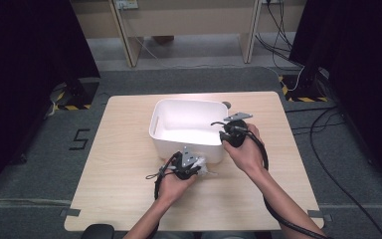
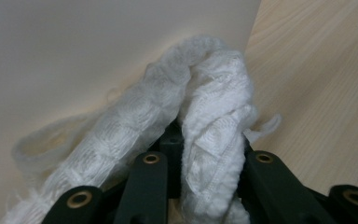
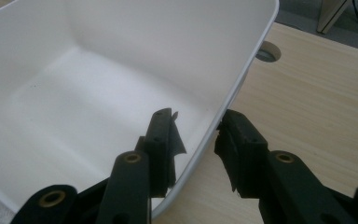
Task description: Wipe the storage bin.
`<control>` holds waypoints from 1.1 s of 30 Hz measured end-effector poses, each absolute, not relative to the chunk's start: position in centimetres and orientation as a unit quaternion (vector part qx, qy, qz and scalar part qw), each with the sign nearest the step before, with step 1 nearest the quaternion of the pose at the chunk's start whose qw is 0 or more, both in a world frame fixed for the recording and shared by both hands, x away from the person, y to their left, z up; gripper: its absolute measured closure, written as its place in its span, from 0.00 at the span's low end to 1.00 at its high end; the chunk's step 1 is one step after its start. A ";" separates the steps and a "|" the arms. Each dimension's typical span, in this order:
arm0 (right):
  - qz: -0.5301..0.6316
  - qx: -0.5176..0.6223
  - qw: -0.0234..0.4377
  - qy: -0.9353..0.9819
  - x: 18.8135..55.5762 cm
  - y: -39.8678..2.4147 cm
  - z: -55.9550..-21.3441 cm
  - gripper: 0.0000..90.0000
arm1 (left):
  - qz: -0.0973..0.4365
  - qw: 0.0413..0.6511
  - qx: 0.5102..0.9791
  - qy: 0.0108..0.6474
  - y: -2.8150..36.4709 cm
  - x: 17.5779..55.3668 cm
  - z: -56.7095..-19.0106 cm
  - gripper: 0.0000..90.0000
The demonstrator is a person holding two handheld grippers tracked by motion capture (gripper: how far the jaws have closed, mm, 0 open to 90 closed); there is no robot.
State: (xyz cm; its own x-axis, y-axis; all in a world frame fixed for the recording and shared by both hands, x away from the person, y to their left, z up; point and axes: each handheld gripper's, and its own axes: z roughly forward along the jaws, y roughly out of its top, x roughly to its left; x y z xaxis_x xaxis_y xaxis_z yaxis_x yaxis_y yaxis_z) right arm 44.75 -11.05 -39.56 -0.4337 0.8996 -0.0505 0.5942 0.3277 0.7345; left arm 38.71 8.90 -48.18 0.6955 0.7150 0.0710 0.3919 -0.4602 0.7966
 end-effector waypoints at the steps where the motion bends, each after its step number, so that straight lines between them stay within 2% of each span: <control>1: 0.328 0.478 0.233 0.781 44.8 -11.1 -39.6 0.73 | 0.202 0.399 0.830 0.334 8.9 38.7 -48.2 0.84; 33: 0.327 0.477 0.231 0.782 44.9 -11.1 -39.5 0.73 | 0.197 0.420 0.822 0.331 8.3 38.5 -44.8 0.84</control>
